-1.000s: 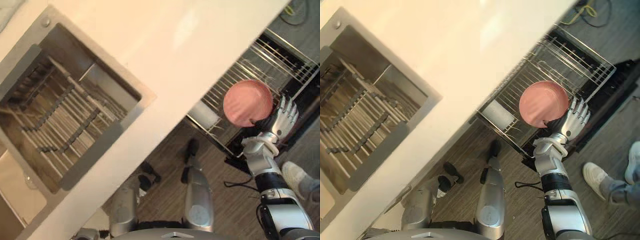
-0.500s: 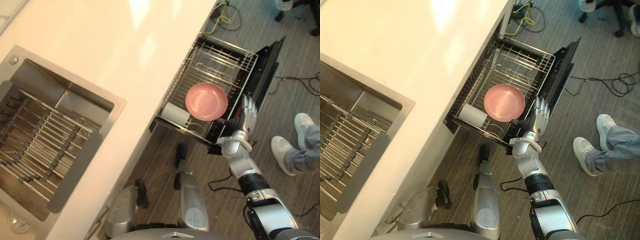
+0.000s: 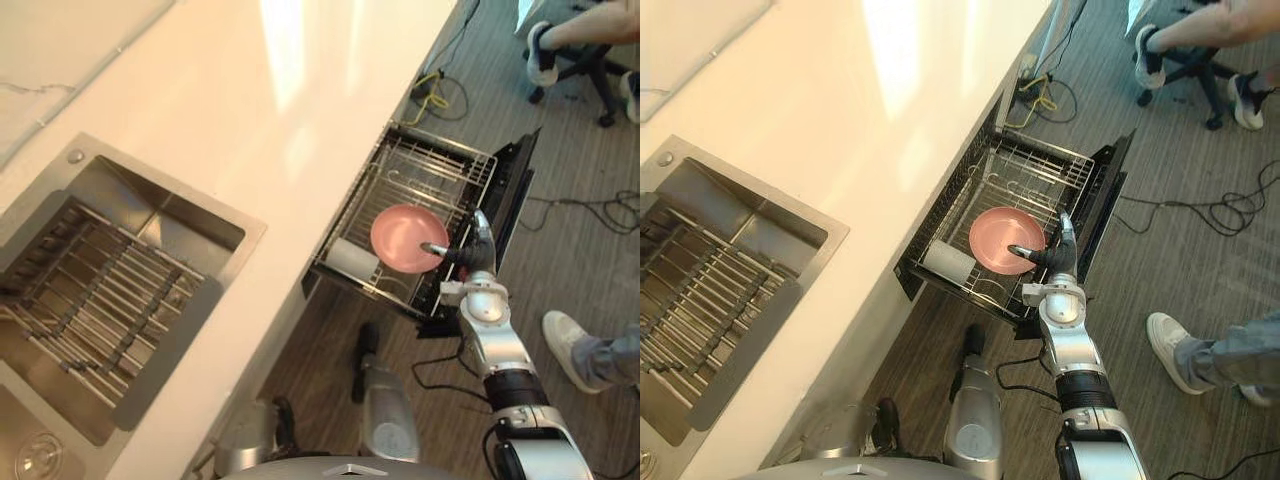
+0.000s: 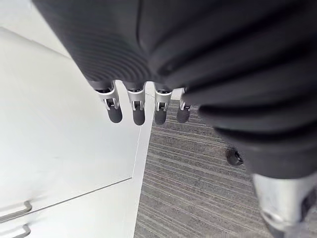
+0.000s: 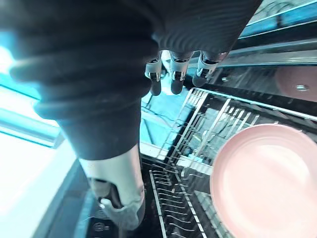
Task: Walk over to the sink, pick up the cup, carry it to the dishwasher, place the cup inside the dishwasher, then close the dishwasher door
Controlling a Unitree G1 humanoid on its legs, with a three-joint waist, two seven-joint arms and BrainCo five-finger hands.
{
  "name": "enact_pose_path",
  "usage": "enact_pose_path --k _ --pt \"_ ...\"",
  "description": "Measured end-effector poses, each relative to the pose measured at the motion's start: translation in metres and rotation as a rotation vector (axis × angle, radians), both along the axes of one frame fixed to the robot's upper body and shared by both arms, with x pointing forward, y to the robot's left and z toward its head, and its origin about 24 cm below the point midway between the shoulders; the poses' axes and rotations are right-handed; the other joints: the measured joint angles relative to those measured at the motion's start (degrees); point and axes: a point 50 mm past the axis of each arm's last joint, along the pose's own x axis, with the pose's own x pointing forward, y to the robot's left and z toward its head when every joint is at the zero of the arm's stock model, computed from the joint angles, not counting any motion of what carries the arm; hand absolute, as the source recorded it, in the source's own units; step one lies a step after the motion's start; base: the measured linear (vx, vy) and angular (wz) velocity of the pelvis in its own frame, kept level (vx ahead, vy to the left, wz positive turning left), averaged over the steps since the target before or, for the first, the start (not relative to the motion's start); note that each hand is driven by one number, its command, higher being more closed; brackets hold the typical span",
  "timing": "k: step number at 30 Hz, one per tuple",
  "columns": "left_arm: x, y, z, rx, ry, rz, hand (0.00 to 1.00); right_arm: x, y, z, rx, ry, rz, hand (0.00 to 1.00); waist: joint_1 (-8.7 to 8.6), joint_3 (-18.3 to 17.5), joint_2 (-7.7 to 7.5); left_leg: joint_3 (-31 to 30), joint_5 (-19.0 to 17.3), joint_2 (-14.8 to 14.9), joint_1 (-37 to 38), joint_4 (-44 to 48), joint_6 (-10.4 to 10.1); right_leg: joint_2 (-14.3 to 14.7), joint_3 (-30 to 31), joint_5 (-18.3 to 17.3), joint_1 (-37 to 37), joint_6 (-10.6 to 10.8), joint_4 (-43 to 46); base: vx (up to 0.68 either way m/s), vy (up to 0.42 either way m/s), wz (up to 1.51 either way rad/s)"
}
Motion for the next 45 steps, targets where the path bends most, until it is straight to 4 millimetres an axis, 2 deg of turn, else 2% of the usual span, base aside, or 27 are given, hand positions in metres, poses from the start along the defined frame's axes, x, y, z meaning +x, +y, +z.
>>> enact_pose_path --k 1,2,3,4,5,6,7,10,12,15,18,20,21,25,27,28,30,32,35,37,41,45 --pt "-0.005 -0.001 0.000 -0.012 0.018 -0.016 0.00 0.000 0.002 0.005 0.008 -0.024 0.002 0.00 0.36 0.0 -0.44 0.6 0.0 0.3 0.5 -0.2 0.0 -0.8 -3.3 -2.5 0.5 -1.6 0.9 -0.09 0.044 -0.25" --pt "-0.007 -0.001 0.001 -0.027 0.036 -0.026 0.00 0.000 0.000 0.009 0.022 -0.048 -0.014 0.00 0.79 -0.4 0.12 1.3 0.3 1.9 1.0 -0.8 0.3 -1.4 -7.2 -5.7 0.7 -2.2 2.7 -0.09 0.002 -0.30" --pt "-0.009 -0.002 0.001 -0.039 0.049 -0.040 0.00 -0.001 -0.001 0.013 0.028 -0.067 -0.025 0.00 1.25 -0.8 -0.63 2.1 0.5 2.4 1.1 -1.1 0.2 -3.8 -10.1 -8.2 -0.7 -3.7 9.2 -0.04 -0.040 -0.19" --pt "-0.011 0.000 0.001 -0.039 0.056 -0.043 0.00 -0.001 -0.002 0.014 0.029 -0.072 -0.031 0.00 1.19 -1.1 -1.52 2.1 0.5 2.3 1.1 -0.9 0.1 -4.7 -10.8 -9.3 -1.0 -3.9 13.1 0.03 -0.076 -0.05" --pt "-0.014 0.006 0.002 -0.028 0.070 -0.044 0.00 -0.002 -0.005 0.014 0.034 -0.073 -0.047 0.00 1.21 -1.6 -2.79 1.9 0.0 2.1 1.2 0.0 -0.2 -5.6 -12.2 -11.4 -0.3 -2.4 16.2 0.07 -0.038 -0.09" --pt "-0.015 0.007 0.002 -0.032 0.074 -0.038 0.00 -0.002 -0.011 0.018 0.052 -0.090 -0.075 0.00 1.67 -1.6 -2.69 1.6 -0.9 2.8 0.6 1.6 -0.9 -4.5 -13.2 -10.2 0.0 -2.6 15.7 0.03 -0.046 -0.16" --pt "-0.014 0.007 0.002 -0.037 0.072 -0.023 0.00 -0.004 -0.018 0.020 0.088 -0.112 -0.123 0.00 1.86 -1.8 -2.64 1.0 -1.2 4.2 -0.2 2.2 -1.0 -2.1 -13.3 -8.9 1.1 -3.0 13.1 0.00 -0.036 -0.31" --pt "-0.009 0.010 0.003 -0.027 0.045 0.005 0.00 -0.013 -0.047 0.030 0.209 -0.196 -0.240 0.00 2.06 -2.1 -3.78 2.0 -1.1 6.1 -1.1 1.6 -1.1 2.7 -12.1 -3.4 2.9 -2.8 2.8 -0.06 -0.014 -0.43" --pt "-0.010 0.015 0.003 -0.015 0.043 0.017 0.00 -0.025 -0.075 0.041 0.251 -0.256 -0.342 0.00 1.57 -2.6 -4.58 3.4 -0.7 5.7 -0.8 0.4 -1.3 3.3 -11.2 -1.6 3.2 -2.8 -0.3 -0.06 0.061 -0.30" --pt "-0.019 0.010 0.003 -0.060 0.065 0.059 0.00 -0.037 -0.109 0.058 0.295 -0.316 -0.411 0.00 0.95 -2.8 -4.80 4.5 0.6 5.0 1.3 -2.1 -1.8 4.0 -9.9 0.1 4.3 -3.1 -2.5 -0.01 0.042 -0.19" --pt "-0.020 0.013 0.004 -0.082 0.053 0.104 0.00 -0.047 -0.130 0.059 0.386 -0.336 -0.425 0.00 0.00 -3.8 -5.26 4.4 2.6 3.8 2.0 -5.5 -2.0 4.3 -9.7 1.6 4.9 -3.4 -5.5 -0.02 -0.016 -0.06" --pt "-0.019 0.014 0.003 -0.084 0.038 0.134 0.00 -0.047 -0.135 0.052 0.448 -0.314 -0.384 0.00 -0.69 -3.9 -5.33 4.4 3.5 3.2 1.9 -6.8 -2.2 4.3 -9.5 2.7 4.9 -3.7 -7.5 -0.05 -0.025 -0.04" --pt "-0.019 0.014 0.003 -0.082 0.033 0.143 0.00 -0.047 -0.135 0.048 0.464 -0.294 -0.371 0.00 -0.85 -4.0 -5.29 4.5 3.8 3.1 1.9 -7.2 -2.1 4.3 -9.4 2.9 4.9 -3.7 -8.0 -0.07 -0.010 -0.07" --pt "-0.016 0.014 0.002 -0.032 -0.014 0.192 0.00 -0.046 -0.125 0.006 0.590 -0.155 -0.300 0.00 -1.56 -4.3 -4.56 4.4 4.4 2.2 1.6 -8.3 -2.1 4.2 -8.9 3.7 5.7 -3.5 -11.9 -0.09 0.046 -0.03" --pt "-0.014 0.015 0.002 -0.001 -0.041 0.221 0.00 -0.041 -0.108 -0.012 0.657 -0.109 -0.255 0.00 -1.64 -4.3 -3.95 4.5 4.6 2.1 1.4 -8.7 -2.3 4.3 -8.9 3.3 5.6 -3.1 -12.4 -0.07 0.054 0.03" --pt "-0.013 0.014 0.001 0.013 -0.049 0.246 0.00 -0.037 -0.098 -0.023 0.688 -0.067 -0.233 0.00 -1.54 -4.3 -3.03 4.3 5.2 2.4 1.5 -9.9 -2.1 4.4 -9.2 2.1 5.6 -2.6 -12.4 -0.04 0.050 0.20" --pt "-0.011 0.016 0.001 0.032 -0.058 0.273 0.00 -0.035 -0.086 -0.041 0.728 0.010 -0.223 0.00 -1.20 -4.3 -2.79 3.0 5.8 1.7 1.3 -10.1 -2.4 3.9 -9.2 3.9 5.6 -3.6 -12.4 -0.01 0.056 0.28" --pt "-0.008 0.015 0.001 0.033 -0.064 0.281 0.00 -0.027 -0.066 -0.058 0.791 0.075 -0.189 0.00 -0.40 -4.3 -1.20 1.4 6.2 1.8 0.4 -10.4 -2.7 3.7 -10.5 3.9 5.6 -3.8 -12.6 0.01 0.074 0.32" --pt "-0.005 0.014 0.000 0.030 -0.070 0.322 0.00 -0.016 -0.044 -0.068 0.831 0.128 -0.145 0.00 0.46 -4.1 0.07 -1.0 7.5 1.2 -0.7 -11.4 -2.1 2.8 -12.3 3.7 5.3 -3.6 -12.4 0.02 0.092 0.38" --pt "-0.001 0.014 0.000 0.034 -0.079 0.334 0.00 -0.010 -0.038 -0.068 0.851 0.129 -0.132 0.00 1.11 -3.8 0.61 -1.9 7.9 0.7 -1.0 -11.9 -1.9 2.2 -12.9 3.8 5.3 -3.3 -12.4 0.02 0.100 0.32" --pt "0.007 0.014 0.000 0.028 -0.106 0.368 0.00 -0.001 -0.046 -0.060 0.853 0.068 -0.198 0.00 1.77 -1.5 1.08 -3.8 8.7 -1.0 -2.4 -12.3 -1.2 0.7 -13.8 4.6 4.8 -2.2 -12.4 0.00 0.126 0.27" --pt "0.014 0.012 0.000 0.017 -0.121 0.399 0.00 0.007 -0.051 -0.049 0.867 0.014 -0.207 0.00 1.81 0.9 1.88 -5.6 9.2 -1.7 -3.6 -12.2 -1.0 -0.1 -14.8 4.8 4.5 -2.4 -12.4 -0.02 0.102 0.18"
